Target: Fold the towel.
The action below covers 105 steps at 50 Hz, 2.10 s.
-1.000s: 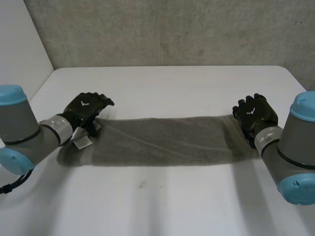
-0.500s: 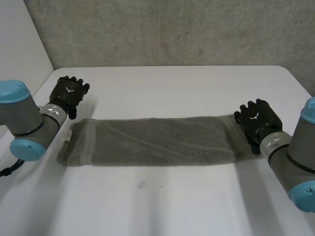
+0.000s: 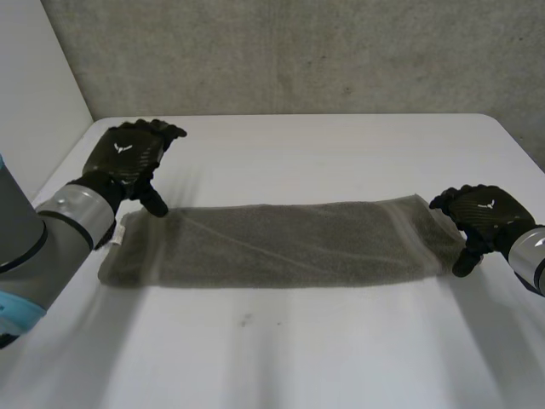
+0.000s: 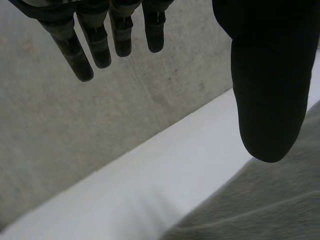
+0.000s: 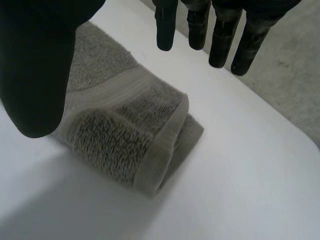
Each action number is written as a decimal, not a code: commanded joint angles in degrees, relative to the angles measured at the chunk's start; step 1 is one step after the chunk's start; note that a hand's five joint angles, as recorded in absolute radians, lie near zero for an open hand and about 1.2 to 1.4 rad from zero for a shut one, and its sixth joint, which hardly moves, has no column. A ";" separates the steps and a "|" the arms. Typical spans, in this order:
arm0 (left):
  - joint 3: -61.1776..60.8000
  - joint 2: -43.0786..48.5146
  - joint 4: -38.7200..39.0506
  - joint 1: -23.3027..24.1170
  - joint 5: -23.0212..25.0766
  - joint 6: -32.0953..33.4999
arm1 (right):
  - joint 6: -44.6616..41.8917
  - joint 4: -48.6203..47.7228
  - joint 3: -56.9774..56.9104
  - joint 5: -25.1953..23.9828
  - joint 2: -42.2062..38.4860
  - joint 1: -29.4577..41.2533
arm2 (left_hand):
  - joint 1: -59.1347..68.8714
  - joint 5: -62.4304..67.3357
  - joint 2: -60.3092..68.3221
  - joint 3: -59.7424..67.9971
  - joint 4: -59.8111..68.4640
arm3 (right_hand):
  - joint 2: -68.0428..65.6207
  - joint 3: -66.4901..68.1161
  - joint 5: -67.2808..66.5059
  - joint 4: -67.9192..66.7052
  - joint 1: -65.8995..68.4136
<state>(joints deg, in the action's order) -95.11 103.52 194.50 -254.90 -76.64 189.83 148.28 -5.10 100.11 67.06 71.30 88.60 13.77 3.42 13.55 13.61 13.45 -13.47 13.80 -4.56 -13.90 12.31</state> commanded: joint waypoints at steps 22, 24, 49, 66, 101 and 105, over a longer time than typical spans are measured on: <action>-6.13 -3.15 1.05 1.16 0.08 -4.64 | -15.48 -4.74 -5.28 13.89 -9.25 -4.58 | -0.86 -0.52 -0.65 -0.70 -0.54 | -66.53 66.20 -65.44 -66.10 67.69; -6.14 -3.24 1.05 1.16 0.08 -4.64 | -18.11 -4.74 -5.63 16.61 -8.63 -6.43 | -0.86 -0.52 -0.65 -0.70 -0.54 | -66.53 66.20 -65.44 -66.10 67.69; -6.14 -4.73 1.05 0.46 -0.01 -4.55 | -8.18 -14.33 -18.88 8.98 -7.02 36.87 | -0.70 -0.35 -0.48 -0.53 -0.38 | -66.53 66.20 -65.44 -66.10 67.69; -6.57 -4.73 1.14 0.37 -0.01 -4.55 | -9.41 -11.25 -27.08 7.72 -24.37 50.35 | -0.70 -0.35 -0.48 -0.53 -0.38 | -8.24 7.91 -7.14 -7.81 9.40; 10.20 20.21 2.11 23.13 -6.49 -2.54 | 3.42 -10.37 7.73 11.25 -0.72 19.50 | 7.04 7.39 7.26 7.20 7.36 | -1.32 1.00 -0.23 -0.90 2.48; 12.94 23.48 2.11 22.96 -9.06 0.81 | 3.33 -11.86 8.08 11.25 -1.42 20.03 | 7.04 7.39 7.26 7.21 7.36 | -16.57 16.25 -15.48 -16.15 17.74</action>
<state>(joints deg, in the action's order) -86.32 122.19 196.51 -231.58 -81.44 186.48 152.52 -14.75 107.65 78.23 70.67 107.91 17.33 7.39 17.33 17.33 17.35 -15.63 15.29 -6.37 -15.72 13.87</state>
